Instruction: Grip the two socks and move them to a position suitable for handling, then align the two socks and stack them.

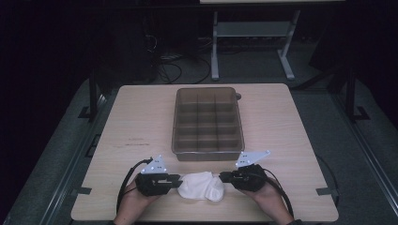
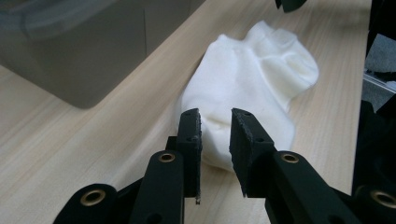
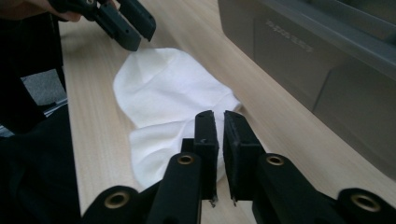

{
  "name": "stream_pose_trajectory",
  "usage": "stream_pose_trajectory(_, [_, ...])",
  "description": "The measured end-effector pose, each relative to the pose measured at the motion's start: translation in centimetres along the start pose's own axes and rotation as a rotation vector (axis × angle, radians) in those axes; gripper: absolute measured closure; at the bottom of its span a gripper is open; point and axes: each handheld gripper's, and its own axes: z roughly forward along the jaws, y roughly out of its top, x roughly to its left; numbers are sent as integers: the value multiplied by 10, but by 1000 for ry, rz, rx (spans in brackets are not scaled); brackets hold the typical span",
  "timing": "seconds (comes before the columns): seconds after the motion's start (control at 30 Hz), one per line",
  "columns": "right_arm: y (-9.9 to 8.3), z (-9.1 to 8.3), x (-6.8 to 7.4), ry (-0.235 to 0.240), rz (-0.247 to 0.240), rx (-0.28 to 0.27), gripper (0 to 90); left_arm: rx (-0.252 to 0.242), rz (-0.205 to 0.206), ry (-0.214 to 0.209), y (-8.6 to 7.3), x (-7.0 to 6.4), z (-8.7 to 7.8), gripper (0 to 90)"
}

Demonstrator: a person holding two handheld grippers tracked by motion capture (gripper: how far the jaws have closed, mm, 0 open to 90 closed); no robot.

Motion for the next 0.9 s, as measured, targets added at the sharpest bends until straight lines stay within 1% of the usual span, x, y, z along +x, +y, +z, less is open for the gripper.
stream_pose_trajectory(0.03, [0, 0, 4, 9, -4, -1, 874, -9, -1, 3, 1, -2, -1, 734])
stream_pose_trajectory(0.07, [0, 0, 4, 9, -4, -1, 874, -13, 4, 3, 2, -3, -1, 734])
stream_pose_trajectory(0.17, [-1, 2, 9, 17, -14, 7, 893, -19, 13, 3, 4, -4, 0, 746])
stream_pose_trajectory(0.23, [-2, 4, 16, 24, -23, 20, 896, -17, 18, 1, 5, -5, 2, 755])
stream_pose_trajectory(0.37, [-4, 7, 19, 29, -17, 32, 896, -4, 30, -4, 9, -2, 9, 752])
stream_pose_trajectory(0.43, [-7, 10, 19, 31, -15, 52, 896, 1, 40, -2, 11, 0, 13, 752])
stream_pose_trajectory(0.47, [-7, 10, 19, 31, -15, 52, 896, 4, 45, -3, 12, 1, 15, 752])
stream_pose_trajectory(0.53, [-9, 14, 18, 32, -17, 69, 896, 9, 45, -2, 13, 3, 19, 753])
stream_pose_trajectory(0.6, [-11, 17, 17, 35, -8, 80, 896, 25, 48, -1, 13, 6, 23, 753])
stream_pose_trajectory(0.63, [-11, 19, 16, 35, -13, 89, 897, 30, 49, -2, 13, 6, 24, 754])
stream_pose_trajectory(0.73, [-13, 23, 15, 33, -13, 109, 896, 45, 50, -12, 11, 7, 28, 764])
stream_pose_trajectory(0.9, [-14, 28, 12, 20, -17, 140, 897, 92, 56, -28, 8, 6, 38, 771])
